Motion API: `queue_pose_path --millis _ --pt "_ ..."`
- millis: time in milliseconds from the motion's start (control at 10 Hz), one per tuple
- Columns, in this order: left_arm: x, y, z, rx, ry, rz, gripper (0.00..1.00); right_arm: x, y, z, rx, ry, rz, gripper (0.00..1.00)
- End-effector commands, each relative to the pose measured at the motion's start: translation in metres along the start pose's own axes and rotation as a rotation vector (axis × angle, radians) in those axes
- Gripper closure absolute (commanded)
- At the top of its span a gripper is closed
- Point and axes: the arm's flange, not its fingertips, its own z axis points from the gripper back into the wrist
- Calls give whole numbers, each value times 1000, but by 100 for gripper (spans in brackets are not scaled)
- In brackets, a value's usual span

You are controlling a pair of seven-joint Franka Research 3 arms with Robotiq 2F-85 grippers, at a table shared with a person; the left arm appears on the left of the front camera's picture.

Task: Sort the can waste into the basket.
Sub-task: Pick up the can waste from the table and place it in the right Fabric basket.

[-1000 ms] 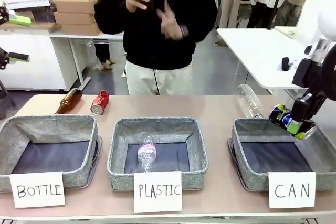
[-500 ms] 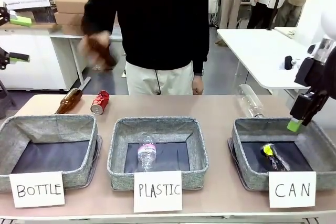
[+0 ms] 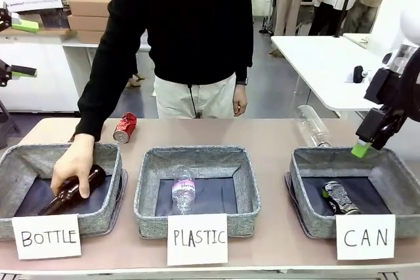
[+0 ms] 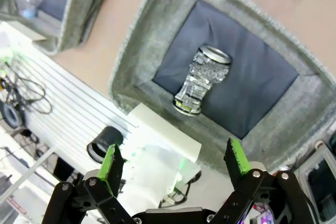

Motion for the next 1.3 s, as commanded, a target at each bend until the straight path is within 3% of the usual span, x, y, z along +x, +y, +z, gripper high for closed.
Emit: queue_pose_path --millis 0,100,200,300,400,600,700,800,1200 --pt "1 0 -3 -19 -4 -20 0 5 -5 7 125 -100 73 0" --pt "1 0 -3 -19 -4 -20 0 9 -4 27 440 -359 58 0" --pt "1 0 -3 -19 -4 -20 0 10 -1 44 770 -478 52 0" --pt "1 0 -3 -19 -4 -20 0 1 0 54 997 -584 204 0" --pt "1 0 -3 -19 -4 -20 0 -8 -3 54 1060 -788 265 0" --pt "1 0 -3 -19 -4 -20 0 -14 -16 47 1115 -987 165 0" --pt "1 0 -3 -19 -4 -20 0 -13 -13 44 1090 -989 168 0" --pt "1 0 -3 -19 -4 -20 0 -11 -9 69 789 -666 63 0" --pt "1 0 -3 -19 -4 -20 0 -11 -9 69 789 -666 63 0"
